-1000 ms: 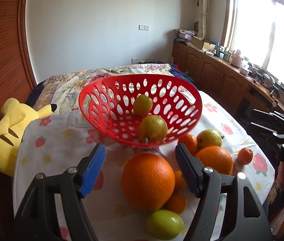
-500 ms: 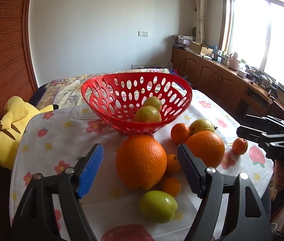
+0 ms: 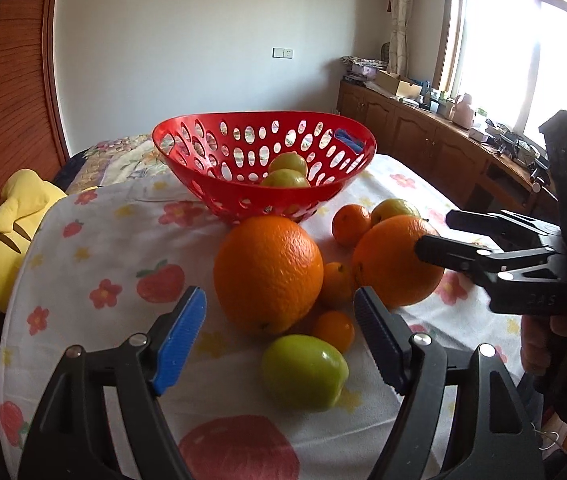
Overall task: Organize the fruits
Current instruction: 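Grasp the green apple with the left gripper while the right gripper grasps the large orange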
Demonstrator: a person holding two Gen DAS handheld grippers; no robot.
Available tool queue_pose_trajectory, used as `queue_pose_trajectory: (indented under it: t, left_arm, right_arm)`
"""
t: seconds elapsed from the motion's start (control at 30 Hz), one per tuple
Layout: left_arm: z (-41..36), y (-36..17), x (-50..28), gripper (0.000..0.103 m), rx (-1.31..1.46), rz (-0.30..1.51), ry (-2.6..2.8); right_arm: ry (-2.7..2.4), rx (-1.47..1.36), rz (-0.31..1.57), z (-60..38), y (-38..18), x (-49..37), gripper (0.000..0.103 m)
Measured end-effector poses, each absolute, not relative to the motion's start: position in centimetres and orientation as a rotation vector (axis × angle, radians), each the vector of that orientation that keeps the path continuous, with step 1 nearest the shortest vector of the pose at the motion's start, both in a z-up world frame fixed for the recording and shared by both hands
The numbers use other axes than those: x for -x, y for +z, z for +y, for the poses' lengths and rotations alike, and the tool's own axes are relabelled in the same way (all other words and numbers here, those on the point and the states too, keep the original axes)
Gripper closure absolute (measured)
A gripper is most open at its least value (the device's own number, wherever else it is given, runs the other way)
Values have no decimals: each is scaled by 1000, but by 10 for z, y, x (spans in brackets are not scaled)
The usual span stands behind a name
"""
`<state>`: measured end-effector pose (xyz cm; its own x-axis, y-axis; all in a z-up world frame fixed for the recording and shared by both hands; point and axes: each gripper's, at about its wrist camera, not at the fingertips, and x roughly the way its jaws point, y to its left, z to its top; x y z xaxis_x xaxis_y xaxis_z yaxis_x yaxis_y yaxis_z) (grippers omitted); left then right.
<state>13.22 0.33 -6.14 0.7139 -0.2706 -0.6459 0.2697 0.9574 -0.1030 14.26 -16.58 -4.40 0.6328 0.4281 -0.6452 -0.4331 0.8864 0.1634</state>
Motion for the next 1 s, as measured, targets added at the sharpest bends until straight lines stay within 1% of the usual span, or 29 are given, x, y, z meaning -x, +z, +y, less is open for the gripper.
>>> queue_pose_trajectory:
  t: [0.43,0.73,0.83,0.87,1.0]
  left_arm:
    - [4,-84,-130,28,30,771,-330]
    - [3,-95,-126,28,33,809,-336]
    - [3,-97,-124,31,33,816,-337]
    - [2,-97,-125,34,35,819,-338]
    - [2,-98,-123,39,41,826,-357]
  right_arm:
    - [480,19,806,-144,-75,-153,14]
    - [477,25,816,-141,-83,-154,11]
    - [476,33,816,-141,-85,-153,11]
    - [476,31,816,-142,-85,-153,11]
    - [483,36,825,-143,-86,-151,12]
